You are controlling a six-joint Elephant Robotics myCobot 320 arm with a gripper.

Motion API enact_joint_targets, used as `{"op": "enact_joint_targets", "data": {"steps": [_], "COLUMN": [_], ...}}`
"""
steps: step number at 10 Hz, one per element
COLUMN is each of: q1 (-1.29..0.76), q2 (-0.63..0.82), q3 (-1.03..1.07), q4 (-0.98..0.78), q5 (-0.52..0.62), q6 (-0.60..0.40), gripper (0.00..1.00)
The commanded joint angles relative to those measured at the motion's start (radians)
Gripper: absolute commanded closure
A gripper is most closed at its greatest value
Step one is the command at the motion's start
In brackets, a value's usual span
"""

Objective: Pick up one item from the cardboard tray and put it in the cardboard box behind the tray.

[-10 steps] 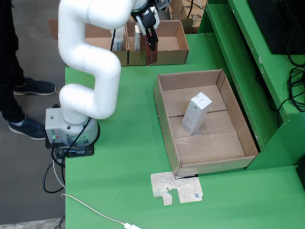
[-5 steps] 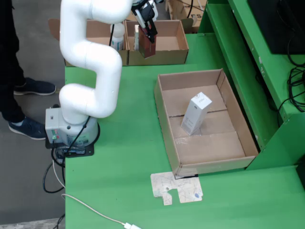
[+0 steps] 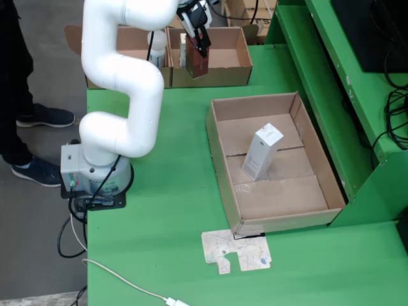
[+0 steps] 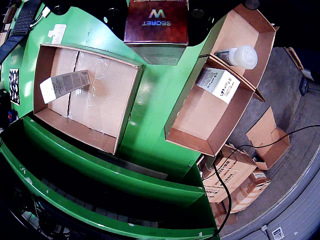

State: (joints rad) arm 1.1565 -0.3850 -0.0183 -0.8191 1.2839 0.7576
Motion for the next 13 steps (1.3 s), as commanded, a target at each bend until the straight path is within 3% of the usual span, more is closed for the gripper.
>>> {"op": "enact_joint_targets", "data": {"steps": [1,9,13], "q1": [0.007,0.007,0.076], "q2": [0.020,0.020,0.004], "q3": [0.018,0.018,0.018], "q4": [0.012,0.012,0.022], "q5": [-0.010,-0.010,-0.004], "q6": [0.003,0.003,0.049], "gripper": [1.00,1.00,1.00]}}
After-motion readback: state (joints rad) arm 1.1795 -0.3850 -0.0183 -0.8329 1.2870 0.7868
